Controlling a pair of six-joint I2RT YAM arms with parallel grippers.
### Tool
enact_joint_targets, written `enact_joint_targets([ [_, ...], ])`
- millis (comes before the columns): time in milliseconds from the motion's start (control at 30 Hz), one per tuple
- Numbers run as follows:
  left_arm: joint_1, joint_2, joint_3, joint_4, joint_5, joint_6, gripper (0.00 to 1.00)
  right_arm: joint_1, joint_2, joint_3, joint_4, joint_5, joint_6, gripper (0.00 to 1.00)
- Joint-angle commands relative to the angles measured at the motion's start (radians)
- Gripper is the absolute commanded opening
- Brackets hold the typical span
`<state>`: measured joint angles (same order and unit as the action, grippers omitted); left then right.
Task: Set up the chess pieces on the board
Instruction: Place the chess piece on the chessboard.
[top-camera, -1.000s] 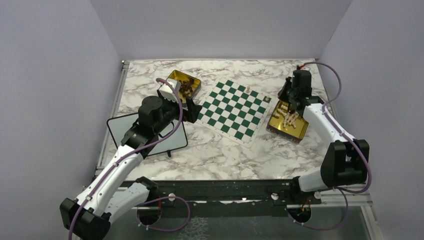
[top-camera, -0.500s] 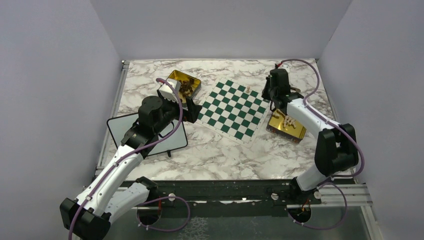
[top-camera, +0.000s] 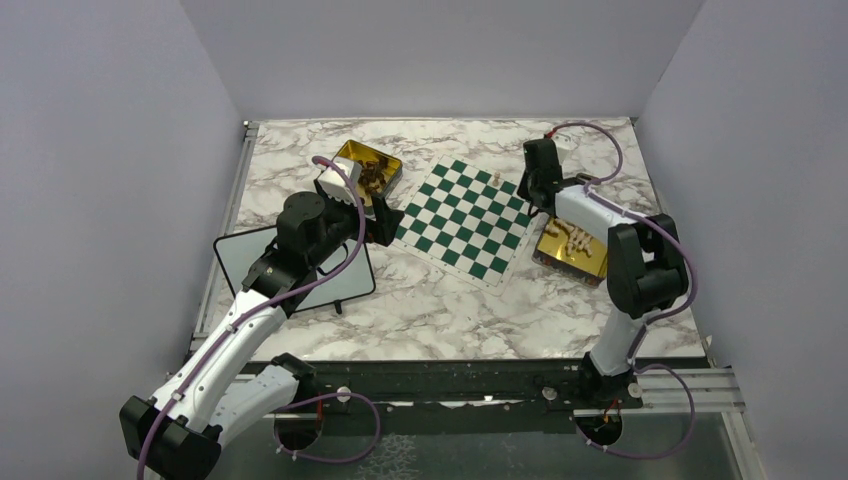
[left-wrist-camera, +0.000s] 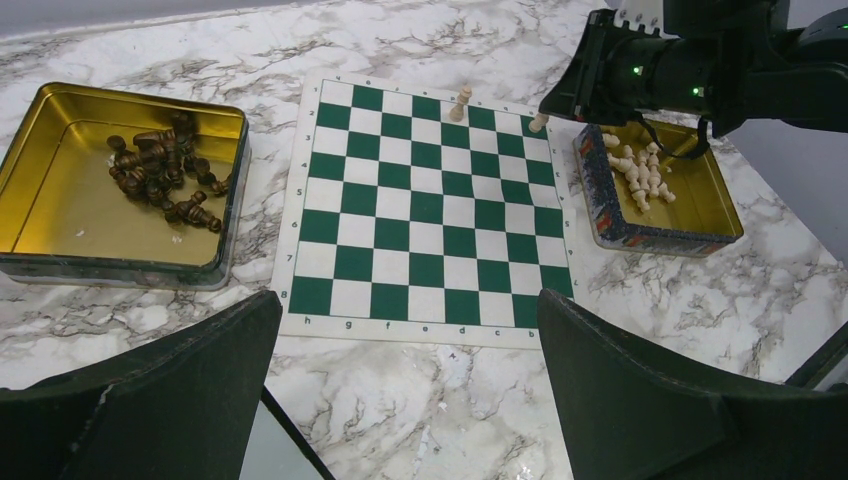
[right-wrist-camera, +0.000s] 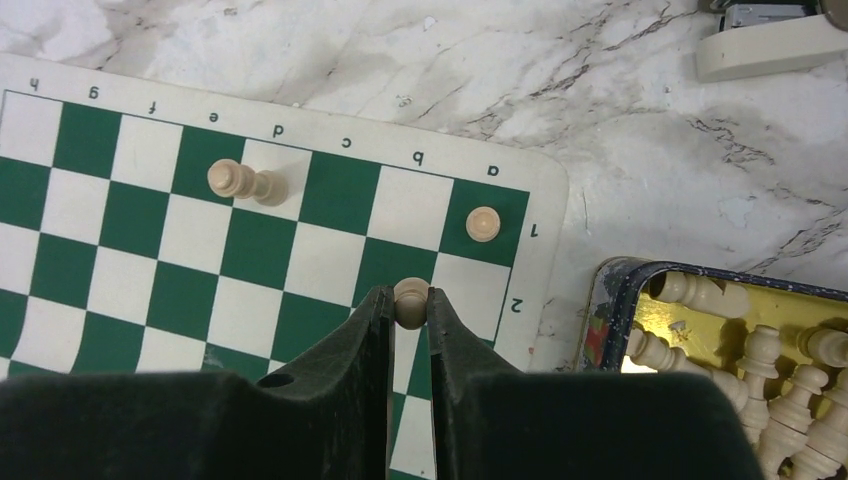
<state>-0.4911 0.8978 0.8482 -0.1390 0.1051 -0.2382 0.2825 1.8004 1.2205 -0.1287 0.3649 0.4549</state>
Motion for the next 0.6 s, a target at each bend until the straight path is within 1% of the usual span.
enact_joint_targets([
  [0,-0.003,-0.007,-0.006,0.021,-0.002,0.01,0.99,0.001,0.047,0.038,-0.025,0.06,0.055,0.2],
  [267,-0.003,-0.008,-0.005,0.019,-0.005,0.013,0.99,0.0,0.08,0.02,-0.035,0.087,0.082,0.2],
  [400,-0.003,-0.006,-0.005,0.017,-0.01,0.014,0.99,-0.003,0.095,0.035,-0.073,0.104,0.095,0.22],
  [567,-0.003,-0.008,-0.005,0.016,-0.009,0.014,0.99,-0.005,0.103,0.031,-0.073,0.09,0.102,0.23],
])
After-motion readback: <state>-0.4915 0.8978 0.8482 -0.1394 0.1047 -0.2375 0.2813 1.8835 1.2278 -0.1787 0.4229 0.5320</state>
